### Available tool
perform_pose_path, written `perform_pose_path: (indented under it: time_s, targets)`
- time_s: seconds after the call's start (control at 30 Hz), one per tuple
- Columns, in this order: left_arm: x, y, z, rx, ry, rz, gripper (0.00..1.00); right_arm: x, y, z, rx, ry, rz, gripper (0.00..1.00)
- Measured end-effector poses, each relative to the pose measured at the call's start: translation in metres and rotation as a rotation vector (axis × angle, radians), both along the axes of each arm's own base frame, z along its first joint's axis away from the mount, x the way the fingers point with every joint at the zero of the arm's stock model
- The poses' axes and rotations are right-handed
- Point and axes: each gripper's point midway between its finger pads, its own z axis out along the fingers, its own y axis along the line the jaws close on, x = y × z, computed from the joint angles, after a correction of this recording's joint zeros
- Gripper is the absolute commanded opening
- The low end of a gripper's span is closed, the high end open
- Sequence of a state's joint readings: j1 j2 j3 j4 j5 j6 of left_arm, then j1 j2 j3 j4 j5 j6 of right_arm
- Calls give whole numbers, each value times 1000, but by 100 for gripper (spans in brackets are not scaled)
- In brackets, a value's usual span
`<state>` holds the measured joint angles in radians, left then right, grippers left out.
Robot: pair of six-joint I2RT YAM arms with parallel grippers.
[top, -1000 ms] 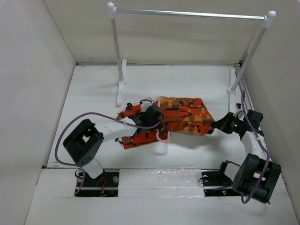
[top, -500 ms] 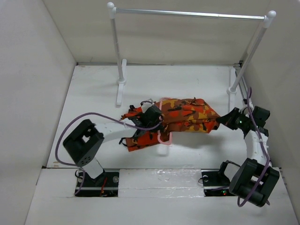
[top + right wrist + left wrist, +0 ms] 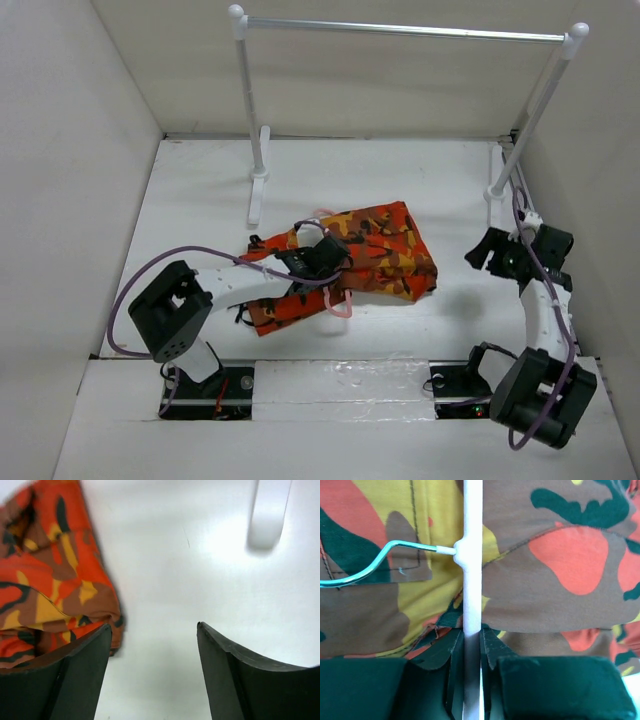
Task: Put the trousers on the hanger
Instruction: Place trousers on hanger
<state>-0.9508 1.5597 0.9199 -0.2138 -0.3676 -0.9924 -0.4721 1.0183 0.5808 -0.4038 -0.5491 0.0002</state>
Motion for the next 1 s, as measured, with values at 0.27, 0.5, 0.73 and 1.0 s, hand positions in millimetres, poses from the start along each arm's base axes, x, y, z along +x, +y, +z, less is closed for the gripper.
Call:
perform_pose_path:
  time_s: [0.27,0.5,0.73,1.0]
  targets:
    - [-8,-3,8,67,-72,-3,0,64,46,70,-183,-190,257,84]
    - [-9,-4,9,69,-82,7,0,111,104,-14,-106,16,469,85]
    - [-7,0,10,83,-100,25,0,117,130,-57,1,52,515,4]
    - [-3,3,18,52,-94,30,0,81,108,-59,88,10,402,0]
